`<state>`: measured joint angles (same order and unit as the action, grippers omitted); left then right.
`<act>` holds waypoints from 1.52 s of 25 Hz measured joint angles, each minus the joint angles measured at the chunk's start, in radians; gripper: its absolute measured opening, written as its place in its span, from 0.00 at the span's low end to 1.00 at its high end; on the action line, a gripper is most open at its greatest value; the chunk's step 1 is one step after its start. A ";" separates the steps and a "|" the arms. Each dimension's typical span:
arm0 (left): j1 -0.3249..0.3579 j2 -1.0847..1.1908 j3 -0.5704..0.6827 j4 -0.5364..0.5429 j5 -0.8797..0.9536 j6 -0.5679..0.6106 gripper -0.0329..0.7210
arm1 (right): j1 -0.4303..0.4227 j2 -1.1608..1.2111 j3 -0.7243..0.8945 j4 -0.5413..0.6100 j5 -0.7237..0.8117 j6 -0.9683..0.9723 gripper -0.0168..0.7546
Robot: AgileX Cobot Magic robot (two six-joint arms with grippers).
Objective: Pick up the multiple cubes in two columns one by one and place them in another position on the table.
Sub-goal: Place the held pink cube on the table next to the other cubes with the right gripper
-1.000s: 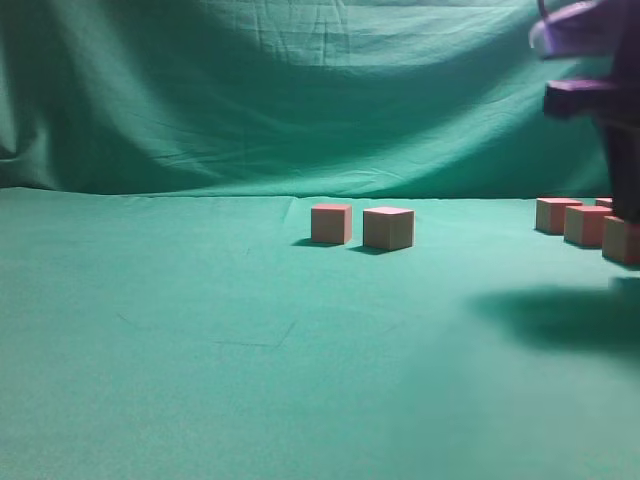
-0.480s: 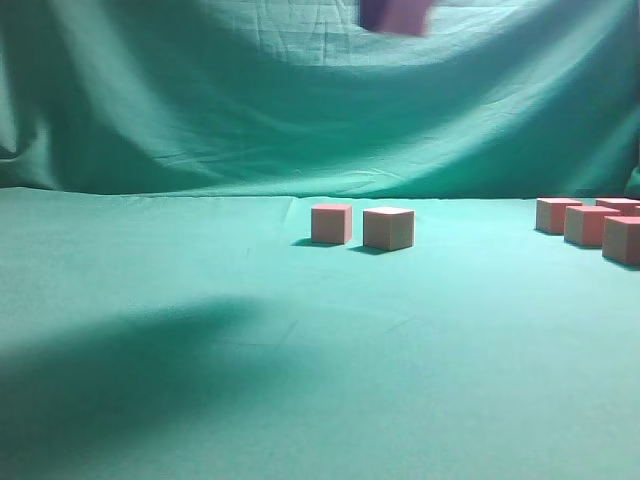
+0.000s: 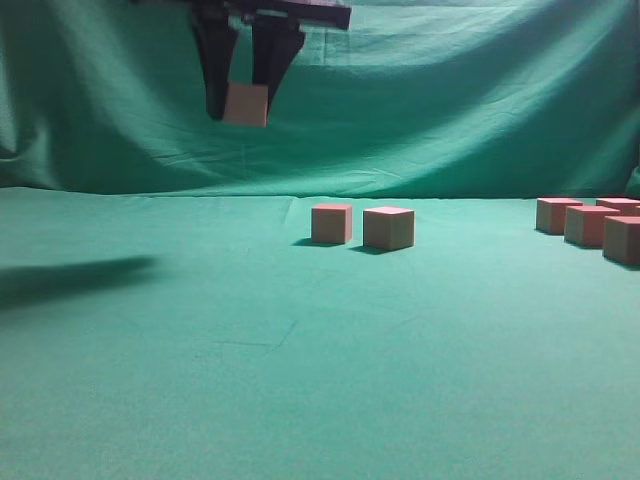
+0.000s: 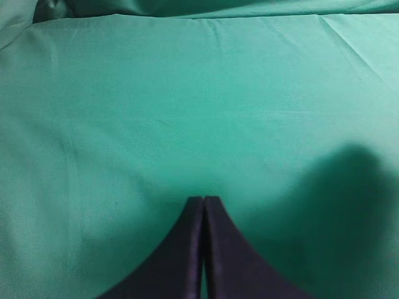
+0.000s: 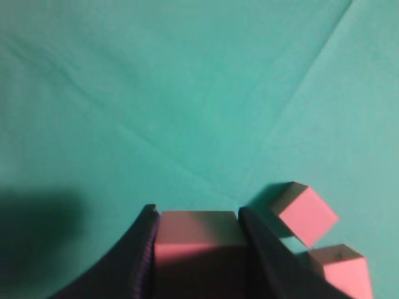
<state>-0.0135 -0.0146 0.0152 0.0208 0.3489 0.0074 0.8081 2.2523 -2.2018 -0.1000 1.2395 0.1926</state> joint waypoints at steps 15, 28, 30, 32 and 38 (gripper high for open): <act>0.000 0.000 0.000 0.000 0.000 0.000 0.04 | 0.000 0.154 -0.046 -0.110 0.002 0.189 0.36; 0.000 0.000 0.000 0.000 0.000 0.000 0.04 | 0.000 0.197 -0.046 -0.129 -0.002 0.266 0.36; 0.000 0.000 0.000 0.000 0.000 0.000 0.04 | 0.000 0.197 -0.046 -0.129 -0.002 0.272 0.36; 0.000 0.000 0.000 0.000 0.000 0.000 0.04 | 0.000 0.199 -0.046 -0.132 -0.004 0.276 0.36; 0.000 0.000 0.000 0.000 0.000 0.000 0.04 | 0.000 0.216 -0.046 -0.137 -0.010 0.279 0.36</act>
<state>-0.0135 -0.0146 0.0152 0.0208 0.3489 0.0074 0.8081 2.4680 -2.2483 -0.2373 1.2294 0.4713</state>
